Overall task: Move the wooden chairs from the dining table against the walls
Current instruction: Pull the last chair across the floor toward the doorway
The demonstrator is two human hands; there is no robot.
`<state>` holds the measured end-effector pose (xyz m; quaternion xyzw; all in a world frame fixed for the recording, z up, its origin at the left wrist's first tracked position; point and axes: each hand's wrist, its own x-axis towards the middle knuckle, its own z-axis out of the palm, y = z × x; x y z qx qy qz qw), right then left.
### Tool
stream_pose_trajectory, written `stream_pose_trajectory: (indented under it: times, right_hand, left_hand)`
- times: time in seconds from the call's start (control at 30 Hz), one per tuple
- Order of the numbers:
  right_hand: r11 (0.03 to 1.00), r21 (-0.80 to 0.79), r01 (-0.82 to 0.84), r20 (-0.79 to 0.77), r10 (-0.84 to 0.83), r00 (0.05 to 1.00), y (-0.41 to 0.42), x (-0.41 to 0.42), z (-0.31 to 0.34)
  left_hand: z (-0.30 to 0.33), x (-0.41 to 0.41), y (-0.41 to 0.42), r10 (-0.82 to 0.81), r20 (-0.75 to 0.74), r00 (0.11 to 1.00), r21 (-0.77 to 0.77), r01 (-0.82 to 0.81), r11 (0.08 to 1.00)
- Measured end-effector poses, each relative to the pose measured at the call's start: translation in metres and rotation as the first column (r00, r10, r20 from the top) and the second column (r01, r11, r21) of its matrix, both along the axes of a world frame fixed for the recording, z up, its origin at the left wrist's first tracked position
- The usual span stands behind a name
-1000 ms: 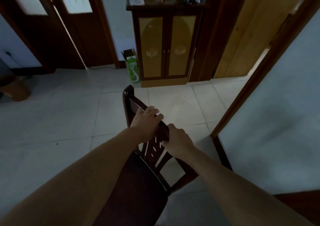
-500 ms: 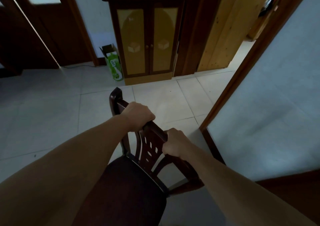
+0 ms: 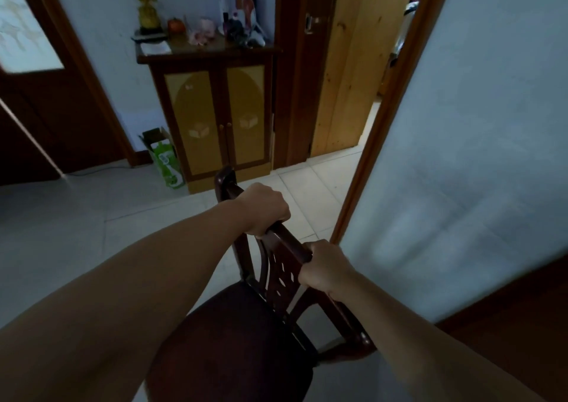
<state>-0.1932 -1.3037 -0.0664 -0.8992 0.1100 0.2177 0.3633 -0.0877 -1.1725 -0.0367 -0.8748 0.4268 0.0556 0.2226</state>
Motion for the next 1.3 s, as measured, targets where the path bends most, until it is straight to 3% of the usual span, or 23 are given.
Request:
stream_pose_trajectory:
  times: [0.53, 0.77, 0.93, 1.13, 1.3]
  right_hand:
    - [0.958, -0.011, 0.287, 0.093, -0.285, 0.954, -0.202, 0.08, -0.007]
    - [0.962, -0.129, 0.24, 0.035, -0.237, 0.971, -0.304, 0.116, -0.026]
    - [0.956, -0.243, 0.165, 0.092, -0.147, 0.985, -0.342, 0.132, -0.038]
    - [0.87, -0.459, 0.179, 0.153, -0.121, 0.981, -0.364, 0.143, -0.054]
    - [0.822, -0.525, 0.219, 0.179, -0.145, 0.973, -0.371, 0.143, -0.06]
  left_hand:
    - [0.0, 0.103, -0.227, -0.2, 0.046, 0.979, 0.0, 0.2, 0.98]
    - [-0.025, 0.143, -0.34, -0.277, 0.035, 0.96, 0.021, 0.276, 0.961]
    - [-0.037, 0.154, -0.379, -0.237, 0.027, 0.971, -0.007, 0.237, 0.971]
    - [-0.059, 0.171, -0.41, -0.186, 0.007, 0.982, -0.103, 0.186, 0.977]
    - [-0.072, 0.177, -0.421, -0.186, 0.005, 0.982, -0.18, 0.184, 0.966]
